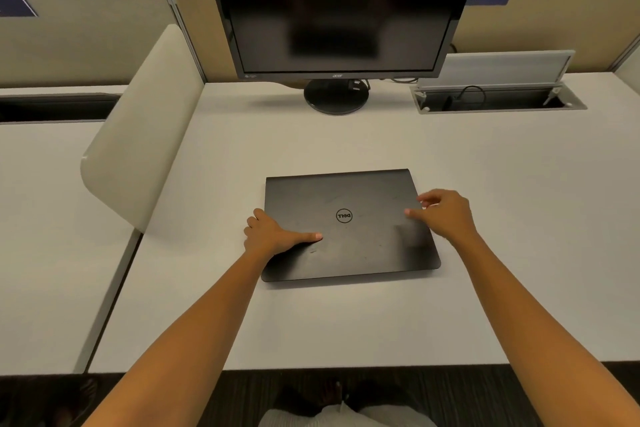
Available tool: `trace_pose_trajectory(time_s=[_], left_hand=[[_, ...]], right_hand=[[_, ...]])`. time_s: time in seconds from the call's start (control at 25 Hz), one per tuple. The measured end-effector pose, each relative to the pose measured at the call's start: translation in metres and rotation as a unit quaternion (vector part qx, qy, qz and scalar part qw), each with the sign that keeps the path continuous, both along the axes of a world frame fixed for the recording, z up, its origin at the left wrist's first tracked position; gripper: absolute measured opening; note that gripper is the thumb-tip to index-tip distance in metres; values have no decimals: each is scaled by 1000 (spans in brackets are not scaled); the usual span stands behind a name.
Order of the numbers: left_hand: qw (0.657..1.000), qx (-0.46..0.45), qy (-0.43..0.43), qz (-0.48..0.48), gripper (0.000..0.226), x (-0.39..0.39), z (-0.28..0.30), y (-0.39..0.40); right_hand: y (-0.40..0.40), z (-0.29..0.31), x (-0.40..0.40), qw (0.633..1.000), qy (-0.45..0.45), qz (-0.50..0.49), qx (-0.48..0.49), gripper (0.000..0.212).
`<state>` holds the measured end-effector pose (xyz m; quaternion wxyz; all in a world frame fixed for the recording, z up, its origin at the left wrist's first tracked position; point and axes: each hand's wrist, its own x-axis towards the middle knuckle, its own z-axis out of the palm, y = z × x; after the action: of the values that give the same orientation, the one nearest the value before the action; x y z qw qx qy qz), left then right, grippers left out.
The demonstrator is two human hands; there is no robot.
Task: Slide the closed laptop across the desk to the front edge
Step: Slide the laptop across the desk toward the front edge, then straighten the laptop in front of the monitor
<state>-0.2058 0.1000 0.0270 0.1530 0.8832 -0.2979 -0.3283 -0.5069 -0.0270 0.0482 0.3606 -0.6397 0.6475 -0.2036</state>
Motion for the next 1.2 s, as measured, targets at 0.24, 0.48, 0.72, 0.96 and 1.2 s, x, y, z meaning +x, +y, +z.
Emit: trace_pose_trajectory(time_s=[0.24, 0.48, 0.72, 0.96, 1.2], left_hand=[[968, -242, 57, 30, 100, 16, -29, 15], [960, -268, 78, -32, 121, 12, -31, 26], [970, -227, 64, -65, 137, 8, -25, 25], [971, -223, 56, -70, 136, 2, -25, 32], [970, -226, 56, -75, 135, -5, -26, 41]], right_hand=[[14, -37, 5, 995, -100, 17, -6, 86], [26, -46, 0, 996, -76, 54, 2, 102], [29, -45, -1, 996, -64, 66, -4, 108], [39, -46, -7, 995, -72, 65, -12, 106], [52, -48, -18, 995, -81, 52, -12, 106]])
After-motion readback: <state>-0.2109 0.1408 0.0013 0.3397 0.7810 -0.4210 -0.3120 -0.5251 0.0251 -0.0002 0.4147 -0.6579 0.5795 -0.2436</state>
